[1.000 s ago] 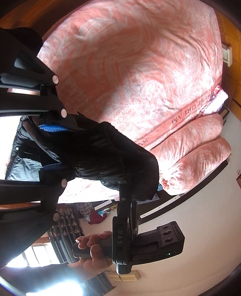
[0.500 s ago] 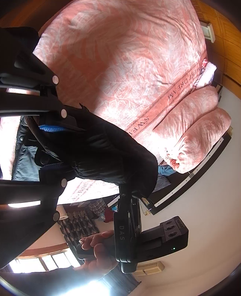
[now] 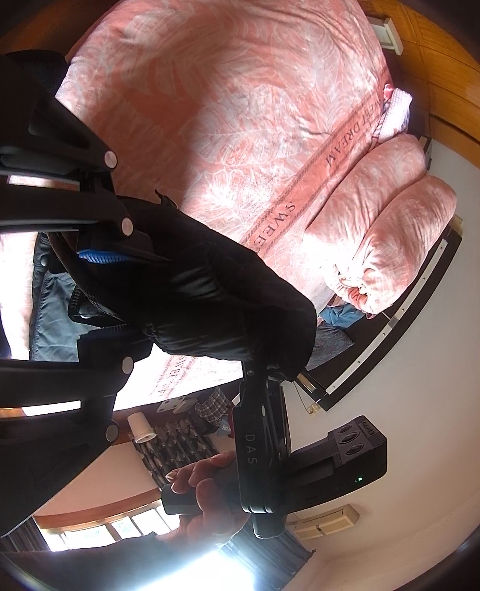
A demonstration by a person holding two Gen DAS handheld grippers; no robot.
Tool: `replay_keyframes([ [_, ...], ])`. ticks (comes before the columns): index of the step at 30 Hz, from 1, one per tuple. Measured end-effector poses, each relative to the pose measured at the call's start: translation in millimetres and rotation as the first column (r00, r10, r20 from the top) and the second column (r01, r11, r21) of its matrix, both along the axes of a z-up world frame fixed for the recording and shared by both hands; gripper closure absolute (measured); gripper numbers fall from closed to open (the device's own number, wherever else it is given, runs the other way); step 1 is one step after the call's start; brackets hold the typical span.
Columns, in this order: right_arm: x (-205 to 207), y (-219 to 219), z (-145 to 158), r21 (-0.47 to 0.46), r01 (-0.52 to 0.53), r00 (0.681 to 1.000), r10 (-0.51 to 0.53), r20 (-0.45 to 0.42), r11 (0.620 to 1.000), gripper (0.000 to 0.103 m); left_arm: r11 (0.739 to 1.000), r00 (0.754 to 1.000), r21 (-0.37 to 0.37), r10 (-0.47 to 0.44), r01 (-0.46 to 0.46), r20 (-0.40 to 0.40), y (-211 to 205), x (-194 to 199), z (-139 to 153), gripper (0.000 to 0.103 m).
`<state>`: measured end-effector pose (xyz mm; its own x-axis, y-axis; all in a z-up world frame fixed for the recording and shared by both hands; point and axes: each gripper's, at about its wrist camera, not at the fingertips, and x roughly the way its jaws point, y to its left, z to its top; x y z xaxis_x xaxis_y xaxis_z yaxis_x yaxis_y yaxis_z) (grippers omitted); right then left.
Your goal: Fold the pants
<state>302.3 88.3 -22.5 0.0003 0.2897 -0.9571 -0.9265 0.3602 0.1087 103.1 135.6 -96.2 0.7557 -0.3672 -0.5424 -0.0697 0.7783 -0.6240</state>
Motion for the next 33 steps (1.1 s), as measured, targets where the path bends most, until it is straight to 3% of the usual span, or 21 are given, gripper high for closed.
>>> replay_keyframes([
  [17,2,-69,9,0.031,0.063,0.997,-0.064,0.033,0.998,0.073,0.993,0.995,0.071,-0.099,0.097,0.020,-63,7,18,0.077],
  [33,-9,-136,13,0.036,0.134,0.988,-0.137,0.065,0.990,0.073,0.967,0.978,0.150,-0.208,0.204,0.013,-124,11,24,0.077],
])
